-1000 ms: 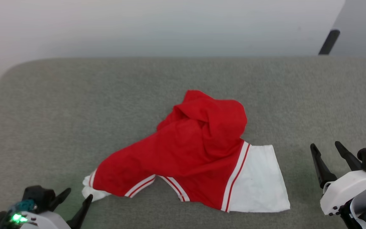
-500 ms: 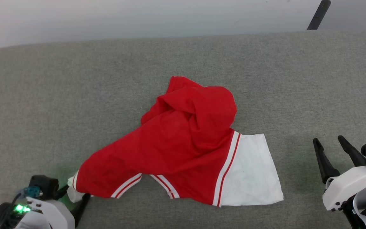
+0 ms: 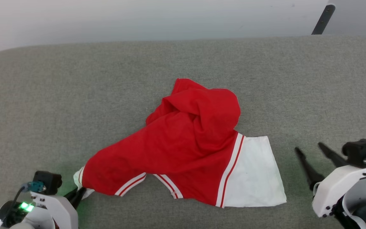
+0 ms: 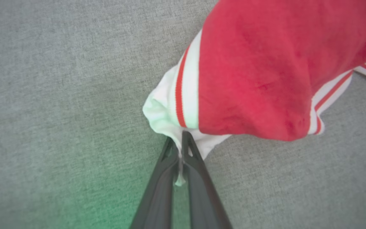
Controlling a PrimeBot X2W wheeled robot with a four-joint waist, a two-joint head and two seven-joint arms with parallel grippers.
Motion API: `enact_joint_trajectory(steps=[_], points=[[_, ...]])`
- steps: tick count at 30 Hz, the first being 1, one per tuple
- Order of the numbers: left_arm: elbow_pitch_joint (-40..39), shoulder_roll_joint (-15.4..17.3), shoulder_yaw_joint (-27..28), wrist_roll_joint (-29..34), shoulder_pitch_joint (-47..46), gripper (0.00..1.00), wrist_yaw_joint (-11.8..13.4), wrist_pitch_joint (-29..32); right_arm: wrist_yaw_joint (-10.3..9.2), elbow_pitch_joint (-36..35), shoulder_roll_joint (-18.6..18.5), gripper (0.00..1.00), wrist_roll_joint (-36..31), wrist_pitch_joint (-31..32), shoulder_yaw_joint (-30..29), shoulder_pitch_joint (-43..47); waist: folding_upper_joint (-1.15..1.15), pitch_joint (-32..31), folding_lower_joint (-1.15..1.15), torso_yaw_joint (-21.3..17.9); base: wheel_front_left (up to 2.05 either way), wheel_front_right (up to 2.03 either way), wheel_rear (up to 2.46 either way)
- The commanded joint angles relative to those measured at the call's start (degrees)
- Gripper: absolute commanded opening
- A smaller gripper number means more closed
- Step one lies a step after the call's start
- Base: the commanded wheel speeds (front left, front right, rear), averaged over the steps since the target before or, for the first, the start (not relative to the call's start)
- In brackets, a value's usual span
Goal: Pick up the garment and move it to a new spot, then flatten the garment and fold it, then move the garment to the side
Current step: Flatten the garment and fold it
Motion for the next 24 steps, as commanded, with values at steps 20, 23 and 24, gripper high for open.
enact_joint_trajectory(steps=[20, 23, 24], points=[[0.5, -1.9, -1.8, 0.5, -1.8, 0.00, -0.3, -0.4, -0.04, -3.1, -2.2, 1.00, 7.0, 22.6, 5.4, 2.9, 0.00, 3.2, 0.00, 2.4, 0.00, 0.00, 0.00], [0.8, -2.2, -2.0, 0.7, -2.4, 0.00, -0.4, -0.4, -0.04, -0.8, -1.7, 1.00, 7.0, 23.0, 5.8, 2.1, 0.00, 3.8, 0.00, 2.7, 0.00, 0.00, 0.00], [0.8, -2.2, -2.1, 0.7, -2.7, 0.00, -0.5, -0.4, -0.04, 0.2, -1.6, 1.00, 6.9, 23.1, 6.1, 1.8, 0.00, 4.0, 0.00, 2.8, 0.00, 0.00, 0.00]])
